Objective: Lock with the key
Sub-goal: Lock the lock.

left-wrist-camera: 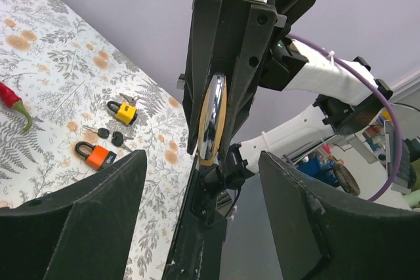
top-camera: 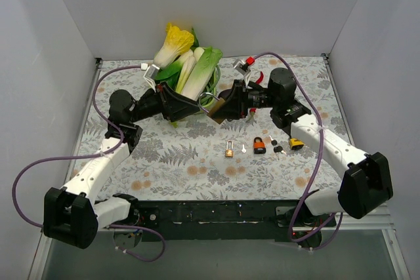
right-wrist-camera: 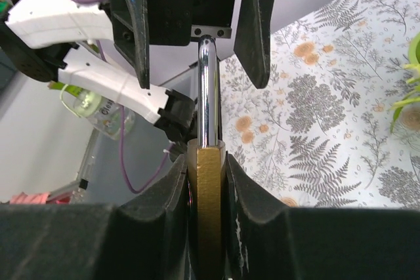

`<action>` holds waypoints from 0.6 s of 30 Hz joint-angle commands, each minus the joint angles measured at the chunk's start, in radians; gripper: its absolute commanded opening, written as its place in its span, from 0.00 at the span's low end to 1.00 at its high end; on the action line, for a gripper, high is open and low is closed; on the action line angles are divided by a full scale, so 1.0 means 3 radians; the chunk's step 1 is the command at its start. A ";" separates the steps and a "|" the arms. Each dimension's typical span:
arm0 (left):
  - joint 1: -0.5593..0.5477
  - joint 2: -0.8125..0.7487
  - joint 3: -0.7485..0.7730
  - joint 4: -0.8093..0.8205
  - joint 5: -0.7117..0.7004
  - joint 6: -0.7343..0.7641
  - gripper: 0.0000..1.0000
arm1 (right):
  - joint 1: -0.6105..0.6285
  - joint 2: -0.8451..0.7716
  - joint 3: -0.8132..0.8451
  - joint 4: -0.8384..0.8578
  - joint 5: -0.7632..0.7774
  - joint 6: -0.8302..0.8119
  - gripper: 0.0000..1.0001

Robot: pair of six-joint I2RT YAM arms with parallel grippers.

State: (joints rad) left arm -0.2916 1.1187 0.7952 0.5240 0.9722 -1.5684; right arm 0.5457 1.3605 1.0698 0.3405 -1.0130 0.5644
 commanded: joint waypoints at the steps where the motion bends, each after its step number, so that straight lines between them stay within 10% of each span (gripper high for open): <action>1: -0.0045 0.0039 -0.0002 0.0400 -0.0111 -0.0299 0.69 | 0.0067 -0.0056 0.0044 0.0829 0.0017 0.0507 0.01; 18: -0.0224 0.0387 0.0105 0.0825 -0.0316 -0.0452 0.39 | 0.0231 0.0041 -0.0114 0.0905 0.0426 0.0537 0.01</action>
State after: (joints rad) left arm -0.3447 1.2156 0.7956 0.7044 0.9012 -1.6939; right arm 0.5999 1.3853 1.0454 0.4820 -0.9405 0.7052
